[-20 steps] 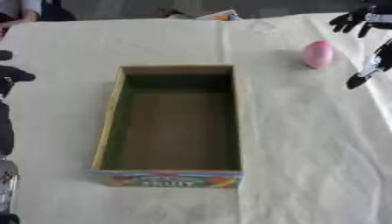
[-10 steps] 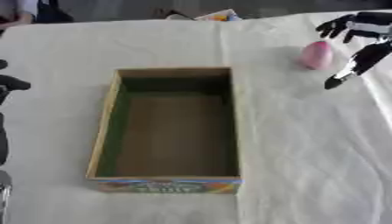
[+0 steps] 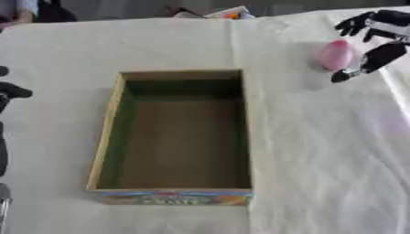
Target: Pick up objects on the table and place them in the box.
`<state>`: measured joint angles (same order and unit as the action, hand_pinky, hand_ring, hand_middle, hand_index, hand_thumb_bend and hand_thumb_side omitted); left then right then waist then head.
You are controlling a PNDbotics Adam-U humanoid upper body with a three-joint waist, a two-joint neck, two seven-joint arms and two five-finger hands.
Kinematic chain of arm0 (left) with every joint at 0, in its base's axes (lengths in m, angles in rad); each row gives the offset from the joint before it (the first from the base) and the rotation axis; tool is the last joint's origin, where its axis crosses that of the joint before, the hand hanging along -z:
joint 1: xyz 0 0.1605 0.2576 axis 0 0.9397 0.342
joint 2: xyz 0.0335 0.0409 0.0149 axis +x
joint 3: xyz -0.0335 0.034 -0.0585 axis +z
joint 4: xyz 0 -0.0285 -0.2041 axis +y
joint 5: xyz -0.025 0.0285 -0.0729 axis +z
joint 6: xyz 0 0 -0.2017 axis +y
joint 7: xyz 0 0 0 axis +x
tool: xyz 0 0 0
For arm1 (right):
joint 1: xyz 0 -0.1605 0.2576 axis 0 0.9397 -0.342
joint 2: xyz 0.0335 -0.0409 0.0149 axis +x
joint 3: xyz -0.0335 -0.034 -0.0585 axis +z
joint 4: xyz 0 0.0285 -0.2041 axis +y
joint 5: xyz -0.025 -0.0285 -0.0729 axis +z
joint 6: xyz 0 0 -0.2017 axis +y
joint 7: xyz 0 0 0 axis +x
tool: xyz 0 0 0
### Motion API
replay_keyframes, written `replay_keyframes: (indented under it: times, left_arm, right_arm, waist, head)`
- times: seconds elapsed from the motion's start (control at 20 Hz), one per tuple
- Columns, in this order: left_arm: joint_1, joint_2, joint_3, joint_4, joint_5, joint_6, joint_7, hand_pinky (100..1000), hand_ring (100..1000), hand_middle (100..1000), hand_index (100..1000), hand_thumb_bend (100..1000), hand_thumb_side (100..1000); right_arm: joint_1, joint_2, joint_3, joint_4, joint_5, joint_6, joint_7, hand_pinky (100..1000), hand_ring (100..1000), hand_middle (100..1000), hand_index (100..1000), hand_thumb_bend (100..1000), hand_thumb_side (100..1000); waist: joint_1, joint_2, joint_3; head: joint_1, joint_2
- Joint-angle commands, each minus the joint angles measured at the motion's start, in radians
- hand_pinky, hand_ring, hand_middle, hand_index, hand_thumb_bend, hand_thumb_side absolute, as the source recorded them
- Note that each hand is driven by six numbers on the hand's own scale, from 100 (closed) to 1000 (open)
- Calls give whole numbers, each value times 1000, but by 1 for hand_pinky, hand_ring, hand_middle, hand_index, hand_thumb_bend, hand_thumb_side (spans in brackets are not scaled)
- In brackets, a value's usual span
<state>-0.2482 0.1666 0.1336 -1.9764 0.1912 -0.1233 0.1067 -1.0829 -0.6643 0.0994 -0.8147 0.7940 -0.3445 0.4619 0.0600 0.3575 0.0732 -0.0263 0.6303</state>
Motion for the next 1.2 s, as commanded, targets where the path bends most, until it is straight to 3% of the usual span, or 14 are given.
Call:
replay_keyframes:
  times: [0.05, 0.35, 0.6, 0.7, 1.1, 1.2]
  left_arm:
    - [-10, 13, 0, -11, 0, -2, -4, 553, 474, 570, 725, 100, 933]
    - [-12, 11, 0, -11, 1, -2, -5, 554, 475, 570, 724, 100, 933]
    - [-16, 10, -3, -11, 2, -2, -8, 554, 475, 571, 724, 100, 933]
    - [-16, 9, -3, -10, 2, -2, -8, 554, 475, 571, 724, 100, 933]
    - [-16, 8, -3, -8, 2, -3, -10, 555, 475, 572, 723, 100, 934]
    - [-15, 7, -4, -8, 3, -2, -11, 555, 475, 572, 723, 100, 934]
  right_arm:
    - [-26, -17, -9, -6, 11, 4, -16, 702, 843, 786, 912, 788, 611]
    - [-18, -10, -5, 3, 20, -3, -33, 686, 818, 742, 878, 567, 537]
    - [-9, -2, -9, 20, 57, 1, -57, 676, 807, 714, 866, 470, 496]
    - [-5, 1, -12, 28, 72, 1, -70, 670, 801, 700, 858, 429, 500]
    - [-10, 8, -15, 34, 75, -5, -105, 651, 771, 601, 815, 129, 597]
    - [-12, 10, -12, 31, 67, -9, -105, 649, 764, 592, 809, 100, 624]
  waist:
    - [-2, -16, 1]
    - [-1, -11, 9]
    - [-1, -3, 17]
    - [1, 0, 20]
    - [2, 1, 19]
    - [1, 0, 18]
  head:
    - [-4, -13]
    - [-10, -19]
    - [-17, -29]
    - [-18, -31]
    - [-16, -22]
    - [-15, -19]
